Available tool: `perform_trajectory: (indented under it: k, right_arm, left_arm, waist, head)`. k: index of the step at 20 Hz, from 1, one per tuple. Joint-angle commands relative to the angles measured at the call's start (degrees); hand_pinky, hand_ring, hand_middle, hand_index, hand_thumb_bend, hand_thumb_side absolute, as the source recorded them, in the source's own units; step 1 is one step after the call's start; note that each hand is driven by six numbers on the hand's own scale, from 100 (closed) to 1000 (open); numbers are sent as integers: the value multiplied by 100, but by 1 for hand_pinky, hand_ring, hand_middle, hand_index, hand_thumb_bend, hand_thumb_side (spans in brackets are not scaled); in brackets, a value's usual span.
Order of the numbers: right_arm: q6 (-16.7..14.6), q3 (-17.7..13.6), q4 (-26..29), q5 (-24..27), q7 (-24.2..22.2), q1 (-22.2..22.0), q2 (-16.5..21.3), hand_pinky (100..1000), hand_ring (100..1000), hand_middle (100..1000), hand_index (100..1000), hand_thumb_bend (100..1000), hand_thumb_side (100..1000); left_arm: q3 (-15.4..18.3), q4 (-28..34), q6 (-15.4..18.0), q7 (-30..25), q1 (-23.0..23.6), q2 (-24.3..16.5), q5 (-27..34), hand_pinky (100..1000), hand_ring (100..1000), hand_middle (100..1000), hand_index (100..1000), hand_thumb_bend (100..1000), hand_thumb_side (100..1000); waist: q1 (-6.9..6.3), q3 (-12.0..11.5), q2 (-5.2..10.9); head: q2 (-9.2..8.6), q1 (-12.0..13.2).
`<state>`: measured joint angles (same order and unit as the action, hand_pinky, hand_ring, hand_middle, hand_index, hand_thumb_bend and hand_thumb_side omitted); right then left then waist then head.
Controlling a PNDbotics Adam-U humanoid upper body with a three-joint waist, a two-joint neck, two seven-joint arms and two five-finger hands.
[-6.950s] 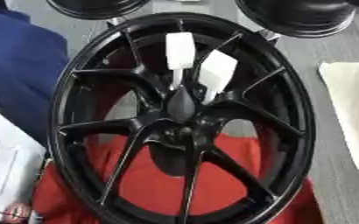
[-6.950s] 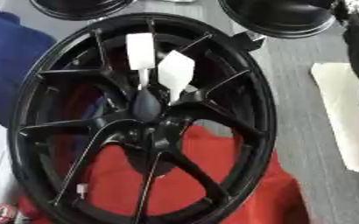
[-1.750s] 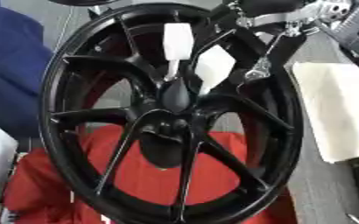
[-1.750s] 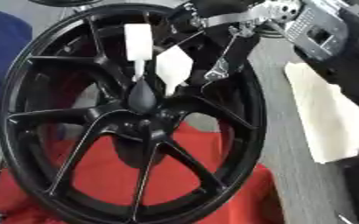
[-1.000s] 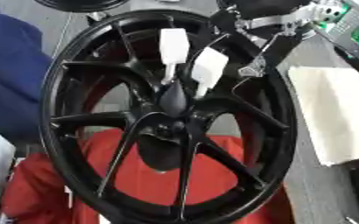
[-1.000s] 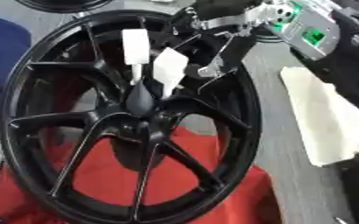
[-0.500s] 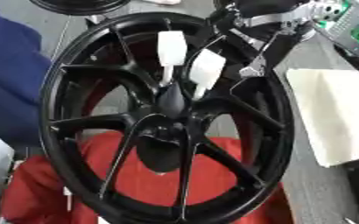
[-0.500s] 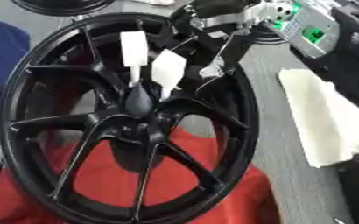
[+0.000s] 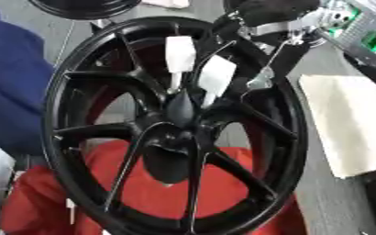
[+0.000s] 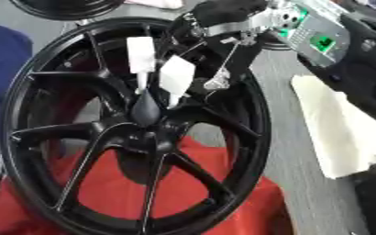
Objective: Pull the pin out of the wheel hub.
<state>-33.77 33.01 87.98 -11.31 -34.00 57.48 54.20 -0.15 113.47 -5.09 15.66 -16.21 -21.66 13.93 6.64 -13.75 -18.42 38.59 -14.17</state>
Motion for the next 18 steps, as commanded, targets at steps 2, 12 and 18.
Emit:
perform_trajectory:
  k: [2, 12, 18]
  right_arm:
    - [-1820, 9, 169, 34, -1797, 74, 182, 892, 874, 825, 899, 269, 328]
    - [-1820, 26, 133, -11, -1797, 64, 146, 874, 856, 758, 846, 253, 265]
    - [-1820, -25, 29, -36, -1797, 53, 124, 865, 847, 751, 829, 274, 185]
  left_arm:
    - [6, 112, 4, -16, -68, -106, 1, 699, 724, 603, 697, 100, 783]
    - [3, 112, -7, -17, -65, -86, -10, 698, 723, 600, 695, 100, 789]
    - [-3, 112, -10, -22, -69, -73, -17, 698, 722, 599, 694, 100, 792]
  waist:
    - [-28, -8, 125]
    - [5, -52, 80]
    - [17, -69, 44]
  head:
    - [-87, -23]
    - [-103, -30]
    - [-118, -36]
